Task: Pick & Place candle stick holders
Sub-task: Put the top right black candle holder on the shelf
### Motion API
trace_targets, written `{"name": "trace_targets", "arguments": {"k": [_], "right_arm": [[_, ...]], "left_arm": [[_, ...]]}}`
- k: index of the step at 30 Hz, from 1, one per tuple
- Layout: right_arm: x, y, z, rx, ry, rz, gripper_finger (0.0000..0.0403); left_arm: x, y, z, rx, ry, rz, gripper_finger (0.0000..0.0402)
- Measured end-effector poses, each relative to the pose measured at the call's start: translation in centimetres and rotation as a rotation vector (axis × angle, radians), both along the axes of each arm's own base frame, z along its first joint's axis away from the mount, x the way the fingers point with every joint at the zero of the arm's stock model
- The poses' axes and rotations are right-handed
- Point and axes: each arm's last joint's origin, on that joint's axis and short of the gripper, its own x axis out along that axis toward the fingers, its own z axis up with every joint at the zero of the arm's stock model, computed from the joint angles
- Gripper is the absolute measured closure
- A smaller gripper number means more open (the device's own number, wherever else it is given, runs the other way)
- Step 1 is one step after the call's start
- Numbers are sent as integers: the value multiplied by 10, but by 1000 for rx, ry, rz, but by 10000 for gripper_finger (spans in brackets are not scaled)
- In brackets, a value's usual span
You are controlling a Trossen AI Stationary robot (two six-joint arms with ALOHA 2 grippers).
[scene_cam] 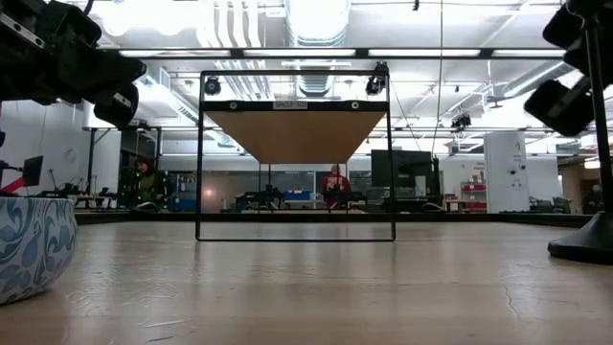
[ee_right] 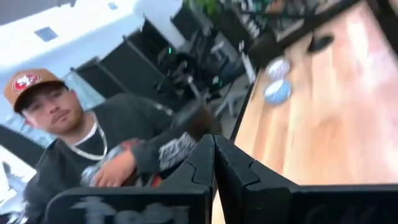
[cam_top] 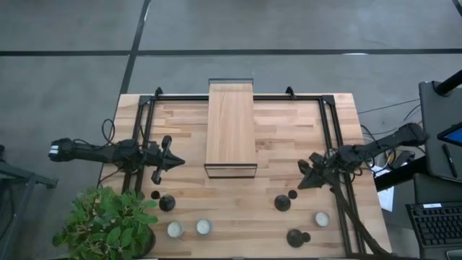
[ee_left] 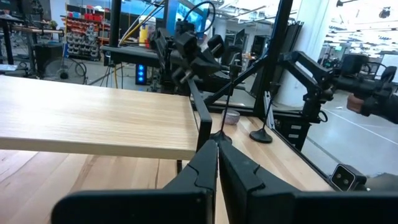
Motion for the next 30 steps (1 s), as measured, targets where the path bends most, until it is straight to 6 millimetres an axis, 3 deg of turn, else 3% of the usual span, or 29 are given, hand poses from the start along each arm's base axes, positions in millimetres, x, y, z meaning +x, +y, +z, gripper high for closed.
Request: {"name": "trace_targets", "arguments": {"k": [11, 18, 30], "right_arm": [[0, 16, -11, -50, 92, 12, 383], [1, 16, -13, -145, 57, -91, 329], [0, 22, -17, -197, 62, -35, 239]], "left_arm": [[0, 0, 0, 0, -2, 0, 387], [0, 0, 0, 0, -3, 0, 387], [0, 0, 0, 0, -1, 0, 387]]}}
